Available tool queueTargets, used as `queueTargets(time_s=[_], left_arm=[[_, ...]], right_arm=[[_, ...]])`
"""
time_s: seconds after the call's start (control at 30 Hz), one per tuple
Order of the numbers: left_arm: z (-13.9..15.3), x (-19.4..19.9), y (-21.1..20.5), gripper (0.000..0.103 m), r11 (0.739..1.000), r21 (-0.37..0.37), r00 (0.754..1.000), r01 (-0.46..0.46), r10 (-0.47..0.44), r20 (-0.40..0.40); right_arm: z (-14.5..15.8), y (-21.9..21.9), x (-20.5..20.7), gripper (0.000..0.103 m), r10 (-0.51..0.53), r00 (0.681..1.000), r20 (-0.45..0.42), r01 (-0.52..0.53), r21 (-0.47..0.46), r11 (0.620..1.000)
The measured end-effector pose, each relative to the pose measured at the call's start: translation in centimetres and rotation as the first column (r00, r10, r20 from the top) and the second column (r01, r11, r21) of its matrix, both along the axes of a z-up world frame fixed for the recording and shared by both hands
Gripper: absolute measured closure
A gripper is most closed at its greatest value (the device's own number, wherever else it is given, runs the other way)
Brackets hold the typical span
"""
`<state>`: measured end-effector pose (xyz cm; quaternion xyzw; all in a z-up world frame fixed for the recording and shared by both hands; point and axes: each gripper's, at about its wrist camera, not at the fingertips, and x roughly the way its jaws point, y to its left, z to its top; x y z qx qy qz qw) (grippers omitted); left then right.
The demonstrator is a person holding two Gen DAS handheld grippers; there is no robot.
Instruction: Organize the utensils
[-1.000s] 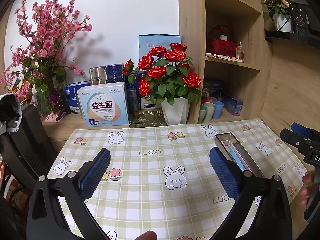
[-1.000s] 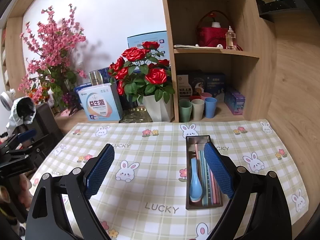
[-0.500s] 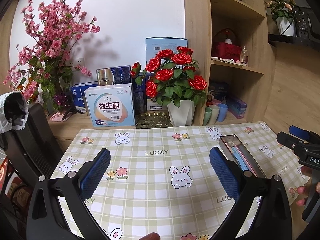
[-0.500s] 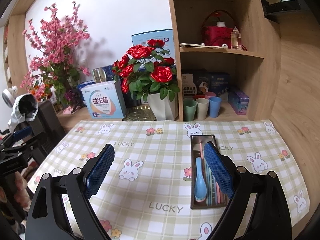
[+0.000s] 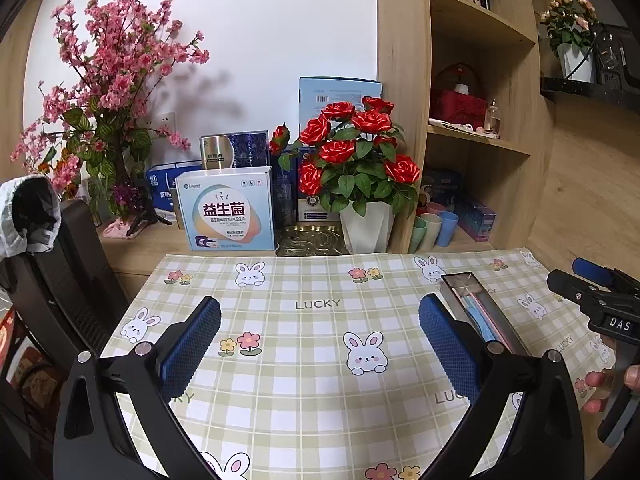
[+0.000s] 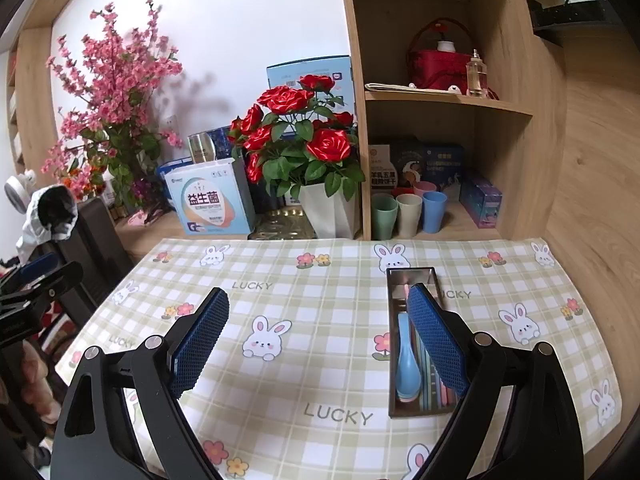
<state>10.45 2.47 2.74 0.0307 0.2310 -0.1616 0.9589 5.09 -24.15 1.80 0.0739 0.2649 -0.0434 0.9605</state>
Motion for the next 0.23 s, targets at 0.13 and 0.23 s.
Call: queueTargets(time_s=[0.13, 0.23], left_arm=[[0.14, 0.06, 0.09, 0.006, 1.0, 0.009, 1.0, -0.014, 0.014, 0.005], [0.22, 0.07, 0.23, 0.006, 1.0, 0.012, 1.0, -0.02, 0.02, 0.01]], right_arm=[[-0.06, -0.05, -0.16, 0.015, -0.005, 1.0, 0.004, 0.005, 0.003, 1.0], [-0.08, -0.14, -0.15, 0.015, -0.006, 1.0, 0.003, 0.006, 0.005, 1.0]])
